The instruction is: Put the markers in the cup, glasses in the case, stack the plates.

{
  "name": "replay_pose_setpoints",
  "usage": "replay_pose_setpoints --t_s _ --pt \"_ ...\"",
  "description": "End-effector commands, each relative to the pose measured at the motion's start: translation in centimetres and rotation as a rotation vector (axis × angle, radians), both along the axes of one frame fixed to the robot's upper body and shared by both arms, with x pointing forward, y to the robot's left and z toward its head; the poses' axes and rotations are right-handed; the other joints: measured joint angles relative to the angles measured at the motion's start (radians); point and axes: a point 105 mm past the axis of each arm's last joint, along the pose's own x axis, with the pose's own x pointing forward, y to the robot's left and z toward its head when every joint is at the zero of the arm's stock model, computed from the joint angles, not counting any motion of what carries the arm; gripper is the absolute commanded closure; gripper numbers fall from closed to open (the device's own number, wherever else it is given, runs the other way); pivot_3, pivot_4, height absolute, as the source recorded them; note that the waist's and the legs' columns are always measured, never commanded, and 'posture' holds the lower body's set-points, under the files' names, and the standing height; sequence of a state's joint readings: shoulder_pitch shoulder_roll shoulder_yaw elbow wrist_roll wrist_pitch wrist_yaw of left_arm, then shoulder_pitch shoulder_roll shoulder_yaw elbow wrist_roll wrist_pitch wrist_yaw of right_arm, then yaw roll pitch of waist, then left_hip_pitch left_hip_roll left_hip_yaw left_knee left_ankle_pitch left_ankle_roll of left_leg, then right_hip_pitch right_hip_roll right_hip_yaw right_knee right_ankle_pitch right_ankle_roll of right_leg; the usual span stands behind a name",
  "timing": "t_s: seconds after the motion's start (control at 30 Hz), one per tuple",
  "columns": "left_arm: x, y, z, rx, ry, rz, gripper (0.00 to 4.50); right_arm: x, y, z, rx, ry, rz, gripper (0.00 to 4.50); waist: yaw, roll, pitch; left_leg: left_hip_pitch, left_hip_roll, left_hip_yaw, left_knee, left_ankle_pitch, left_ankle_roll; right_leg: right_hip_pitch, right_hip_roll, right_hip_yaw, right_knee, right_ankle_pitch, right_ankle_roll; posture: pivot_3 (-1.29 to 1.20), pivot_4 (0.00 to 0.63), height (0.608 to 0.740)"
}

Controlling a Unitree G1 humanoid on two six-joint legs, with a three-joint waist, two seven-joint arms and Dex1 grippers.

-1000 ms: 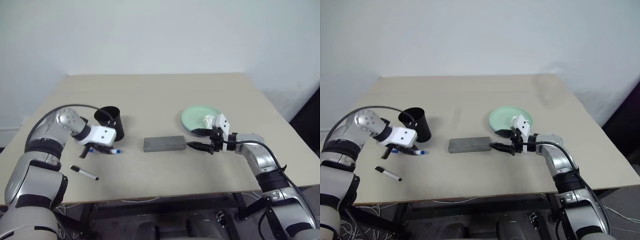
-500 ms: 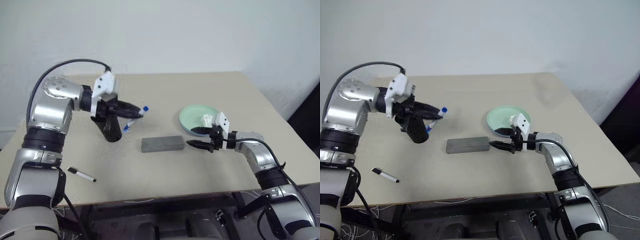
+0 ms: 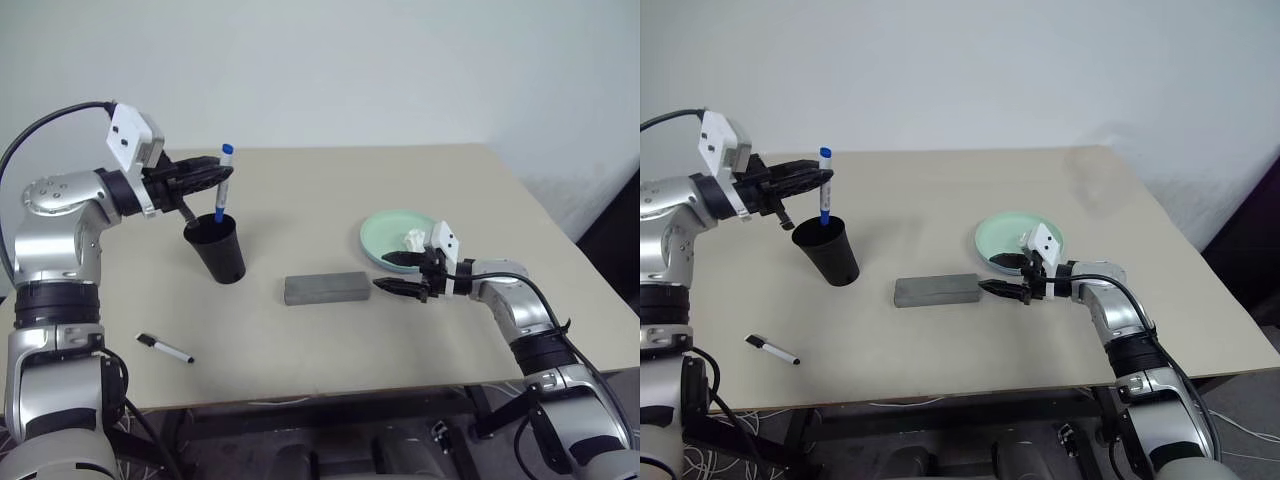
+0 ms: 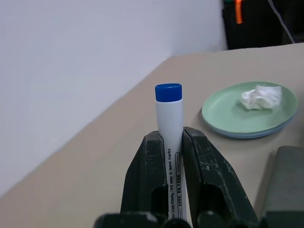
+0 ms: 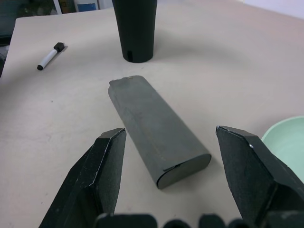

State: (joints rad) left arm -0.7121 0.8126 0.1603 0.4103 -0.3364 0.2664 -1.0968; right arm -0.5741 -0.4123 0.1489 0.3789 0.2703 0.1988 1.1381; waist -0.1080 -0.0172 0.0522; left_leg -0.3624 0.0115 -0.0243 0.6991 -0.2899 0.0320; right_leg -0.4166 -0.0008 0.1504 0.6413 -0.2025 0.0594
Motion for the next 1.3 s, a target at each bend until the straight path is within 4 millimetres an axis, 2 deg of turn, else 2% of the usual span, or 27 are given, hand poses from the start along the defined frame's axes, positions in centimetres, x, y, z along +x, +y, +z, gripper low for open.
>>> replay_pose_setpoints --t_s 0.03,0.63,0.93,1.2,1.3 --pt "-0.1 0.6 1.6 -0.062 -0.071 0.038 4.42 0.3 0.4 1.4 0.003 -0.057 0.022 1.21 0.001 0.000 0.000 0.000 0.000 0.000 0.000 0.000 0.000 0.000 0.000 -0.001 0.000 0.000 0.000 0.00 0.000 0.740" --pt "1.2 1.1 -2.0 -0.167 -0.005 0.113 4.42 0.0 0.2 1.5 0.016 -0.058 0.023 1.21 0.001 0.000 0.000 0.000 0.000 -0.001 0.000 0.000 0.000 0.000 0.000 -0.001 -0.001 0.000 0.000 0.00 0.000 0.740" --pt "1.5 1.0 -2.9 -0.176 0.018 0.114 4.42 0.0 0.2 1.6 0.020 -0.059 0.022 1.21 0.001 0.000 0.000 0.000 0.000 -0.001 0.000 0.000 0.000 0.000 0.000 -0.001 -0.001 0.000 0.000 0.00 0.000 0.740" --pt "1.7 0.9 -3.5 -0.167 0.013 0.123 1.75 0.0 0.3 1.6 0.018 -0.059 0.028 1.21 0.001 0.000 0.000 0.000 0.000 -0.001 0.000 0.000 0.000 0.000 0.000 -0.001 -0.001 0.000 0.000 0.00 0.000 0.740" --pt "1.7 0.9 -3.5 -0.168 0.009 0.124 1.75 0.0 0.3 1.6 0.018 -0.059 0.029 1.21 0.001 0.000 0.000 0.000 0.000 -0.001 0.000 0.000 0.000 0.000 0.000 -0.001 -0.001 0.000 0.000 0.00 0.000 0.740"
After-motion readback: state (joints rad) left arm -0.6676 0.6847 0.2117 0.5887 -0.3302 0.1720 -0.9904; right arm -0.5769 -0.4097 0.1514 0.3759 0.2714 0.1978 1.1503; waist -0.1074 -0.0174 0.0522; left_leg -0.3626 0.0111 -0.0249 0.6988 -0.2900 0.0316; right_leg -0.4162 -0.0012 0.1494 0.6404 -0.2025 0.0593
